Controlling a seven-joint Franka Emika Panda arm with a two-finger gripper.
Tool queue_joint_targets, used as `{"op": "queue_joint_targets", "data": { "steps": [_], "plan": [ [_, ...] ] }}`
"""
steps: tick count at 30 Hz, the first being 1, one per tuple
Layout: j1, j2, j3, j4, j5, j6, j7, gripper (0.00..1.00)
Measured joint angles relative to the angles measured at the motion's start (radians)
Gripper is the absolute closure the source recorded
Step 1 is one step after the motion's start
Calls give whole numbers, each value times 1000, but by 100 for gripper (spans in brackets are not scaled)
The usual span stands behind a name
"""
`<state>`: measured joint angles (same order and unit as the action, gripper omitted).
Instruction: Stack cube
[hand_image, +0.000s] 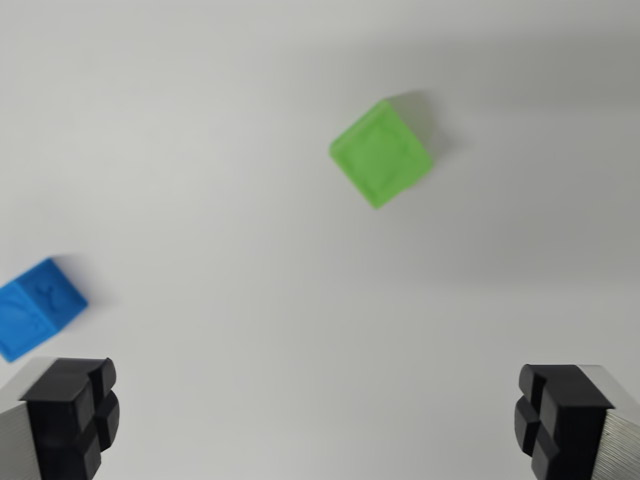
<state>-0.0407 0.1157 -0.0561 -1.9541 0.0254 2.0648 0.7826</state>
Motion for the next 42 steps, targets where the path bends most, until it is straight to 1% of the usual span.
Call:
{"op": "queue_joint_targets", "data": {
  "steps": [12,23,32,42],
  "plan": [
    [5,0,6,-17,0,14,-3,0],
    [20,-7,13,-53,0,43,-8,0],
    [34,-12,23,-91,-1,76,-15,0],
    [54,-16,37,-139,-3,120,-24,0]
  ]
}}
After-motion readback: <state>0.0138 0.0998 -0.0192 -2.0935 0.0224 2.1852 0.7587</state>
